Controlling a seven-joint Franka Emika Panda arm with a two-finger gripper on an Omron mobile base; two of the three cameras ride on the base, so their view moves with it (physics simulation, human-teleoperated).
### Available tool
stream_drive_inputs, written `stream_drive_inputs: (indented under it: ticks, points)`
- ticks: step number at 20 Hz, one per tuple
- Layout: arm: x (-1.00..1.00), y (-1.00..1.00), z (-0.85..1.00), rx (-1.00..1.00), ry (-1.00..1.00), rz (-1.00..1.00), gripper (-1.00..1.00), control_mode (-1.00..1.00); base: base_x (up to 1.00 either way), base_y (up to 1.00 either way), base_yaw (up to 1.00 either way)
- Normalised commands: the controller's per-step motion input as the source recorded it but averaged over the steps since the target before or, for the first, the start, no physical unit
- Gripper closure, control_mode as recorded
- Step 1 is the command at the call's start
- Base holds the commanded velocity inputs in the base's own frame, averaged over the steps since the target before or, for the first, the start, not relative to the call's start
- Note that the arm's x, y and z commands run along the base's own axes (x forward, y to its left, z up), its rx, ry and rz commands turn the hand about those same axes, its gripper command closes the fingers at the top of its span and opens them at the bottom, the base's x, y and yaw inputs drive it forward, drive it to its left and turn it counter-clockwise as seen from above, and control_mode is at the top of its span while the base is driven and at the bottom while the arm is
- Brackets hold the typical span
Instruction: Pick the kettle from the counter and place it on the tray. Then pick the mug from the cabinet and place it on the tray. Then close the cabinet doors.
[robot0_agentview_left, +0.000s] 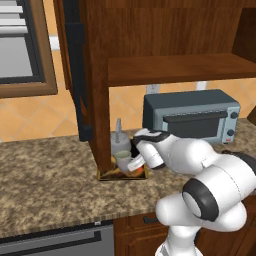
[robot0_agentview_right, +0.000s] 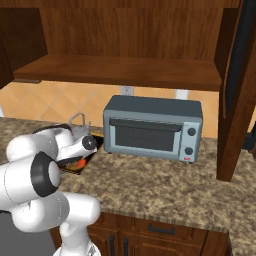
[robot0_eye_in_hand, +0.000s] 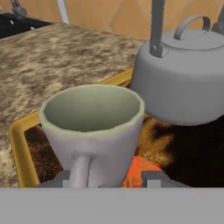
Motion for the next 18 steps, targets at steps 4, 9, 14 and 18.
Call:
stream_drive_inputs:
  ticks: [4,9,14,18]
  points:
    - [-0.15,-0.16,-0.04,0.00,0.02,0.00,-1.00,-1.00,0.00,0.00,0.00]
    - [-0.22,-0.05,0.05,0.00,0.00,0.00,-1.00,-1.00,0.00,0.00,0.00]
    - [-0.14,0.06,0.43,0.09,0.03,0.00,-1.00,-1.00,0.00,0.00,0.00]
    - [-0.16,0.07,0.62,0.06,0.05,0.01,-1.00,-1.00,0.00,0.00,0.00]
